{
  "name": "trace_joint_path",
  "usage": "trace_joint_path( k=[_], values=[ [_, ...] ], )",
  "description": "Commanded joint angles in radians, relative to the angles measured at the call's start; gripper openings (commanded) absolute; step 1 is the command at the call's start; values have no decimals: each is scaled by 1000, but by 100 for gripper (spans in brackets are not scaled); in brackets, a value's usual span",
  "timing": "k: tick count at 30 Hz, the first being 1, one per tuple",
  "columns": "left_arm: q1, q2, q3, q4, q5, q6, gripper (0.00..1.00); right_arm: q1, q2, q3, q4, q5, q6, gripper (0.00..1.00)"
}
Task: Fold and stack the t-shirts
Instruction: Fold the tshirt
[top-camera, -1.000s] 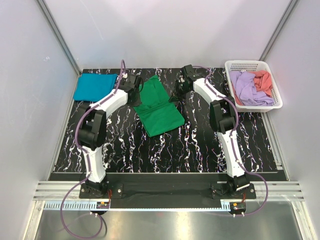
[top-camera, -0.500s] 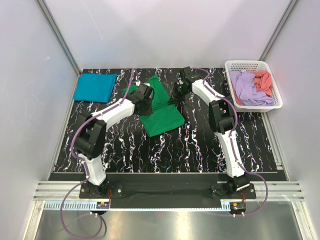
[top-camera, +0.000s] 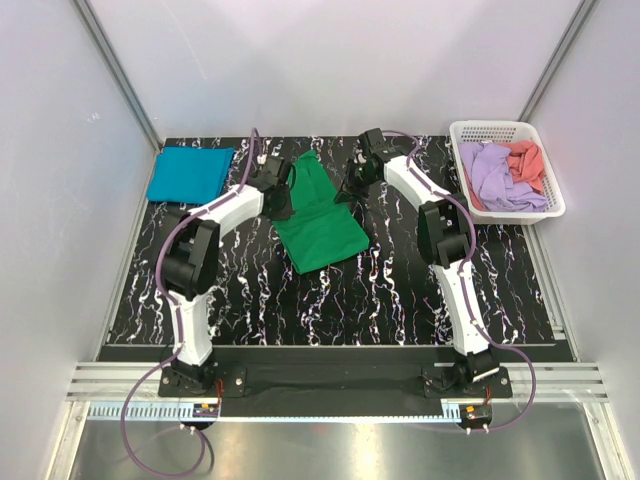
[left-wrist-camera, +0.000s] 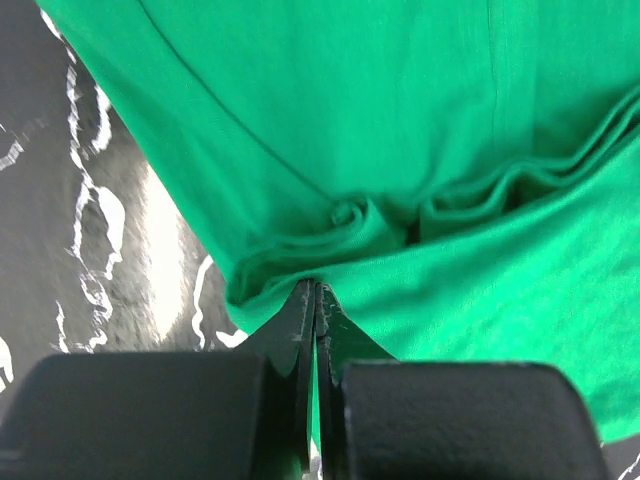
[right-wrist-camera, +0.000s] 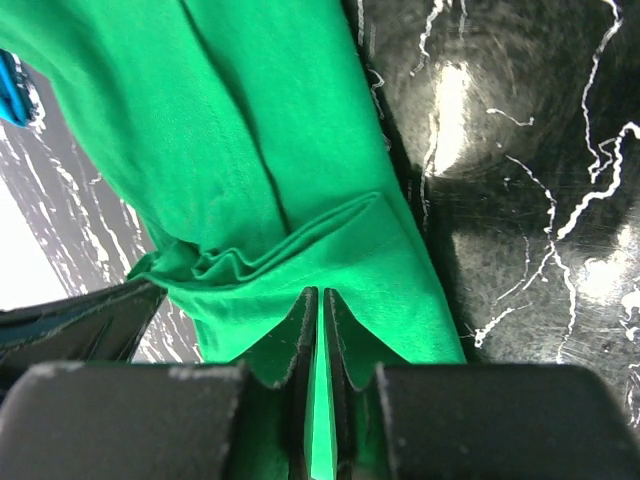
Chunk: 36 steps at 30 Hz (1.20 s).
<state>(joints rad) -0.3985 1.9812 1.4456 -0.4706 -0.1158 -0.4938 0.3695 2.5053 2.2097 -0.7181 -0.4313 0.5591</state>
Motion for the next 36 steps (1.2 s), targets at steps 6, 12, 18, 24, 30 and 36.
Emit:
trace_joint_path(
  k=[6,12,18,24,30,36],
  values=[
    [26,33,36,47,19,20,0,9,39,84,25,-17,28,13],
    [35,59,25,40,10,20,0,9,64,88,23,-3,25,13],
    [59,27,137,-57,1,32,0,8,83,195,-53,-1,-7,14],
    [47,-92,230,-221,7,12,7,-10,-83,81,-92,-24,-77,19],
    [-29,-298,-65,-58,158,-121,6,-32,-287,-232,-83,-162,-171,21],
    [-181,-377,-338,128,219,-255,4,-73,-372,-497,-24,-329,-217,24]
  ],
)
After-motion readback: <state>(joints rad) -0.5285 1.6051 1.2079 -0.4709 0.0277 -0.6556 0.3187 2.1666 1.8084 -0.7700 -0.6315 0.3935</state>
